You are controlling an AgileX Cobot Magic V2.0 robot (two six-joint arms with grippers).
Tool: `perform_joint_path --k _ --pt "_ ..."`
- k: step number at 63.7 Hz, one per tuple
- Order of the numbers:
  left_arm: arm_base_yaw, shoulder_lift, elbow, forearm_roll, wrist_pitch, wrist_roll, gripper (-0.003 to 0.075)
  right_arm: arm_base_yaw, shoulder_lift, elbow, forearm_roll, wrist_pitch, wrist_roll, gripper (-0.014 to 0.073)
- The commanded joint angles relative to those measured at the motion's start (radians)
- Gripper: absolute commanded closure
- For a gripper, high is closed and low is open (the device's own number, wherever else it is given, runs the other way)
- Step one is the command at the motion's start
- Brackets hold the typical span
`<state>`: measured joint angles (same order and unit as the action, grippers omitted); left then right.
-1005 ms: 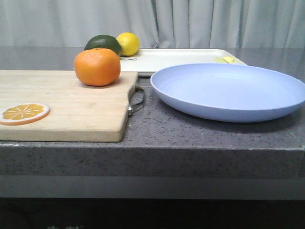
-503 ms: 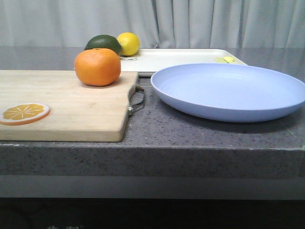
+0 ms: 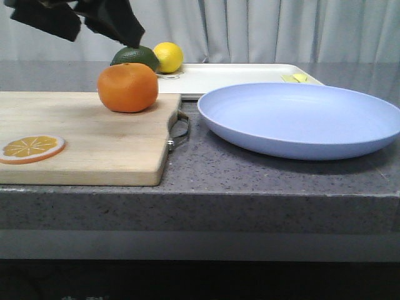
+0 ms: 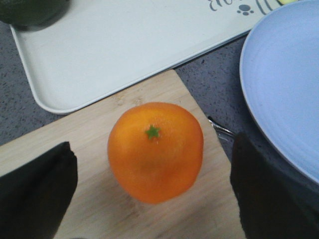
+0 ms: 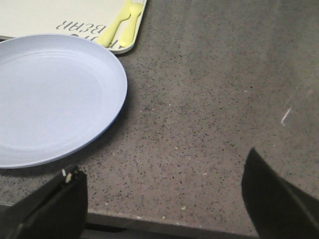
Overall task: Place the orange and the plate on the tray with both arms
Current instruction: 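Lower the left gripper onto the orange and close around it, then lift the orange with the left gripper and carry it over the blue plate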
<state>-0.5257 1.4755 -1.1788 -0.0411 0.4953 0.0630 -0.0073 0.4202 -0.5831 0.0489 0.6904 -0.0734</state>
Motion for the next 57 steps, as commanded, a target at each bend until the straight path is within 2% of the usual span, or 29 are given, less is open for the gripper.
perform_joint_path --k 1,29,46,57 --pt "-0.007 0.034 -0.082 0.000 -0.048 0.003 0.0111 -0.004 0.015 -0.036 -0.005 -0.073 -0.008 -0.0040" --pt "-0.007 0.185 -0.150 -0.008 -0.017 0.003 0.0113 -0.004 0.015 -0.036 -0.005 -0.073 -0.008 -0.0040" --pt "-0.007 0.188 -0.152 -0.014 0.000 0.003 0.0333 -0.004 0.015 -0.036 -0.005 -0.073 -0.008 -0.0040" --pt "-0.032 0.188 -0.216 -0.032 0.028 0.003 0.0339 -0.004 0.015 -0.036 -0.005 -0.074 -0.008 -0.0040"
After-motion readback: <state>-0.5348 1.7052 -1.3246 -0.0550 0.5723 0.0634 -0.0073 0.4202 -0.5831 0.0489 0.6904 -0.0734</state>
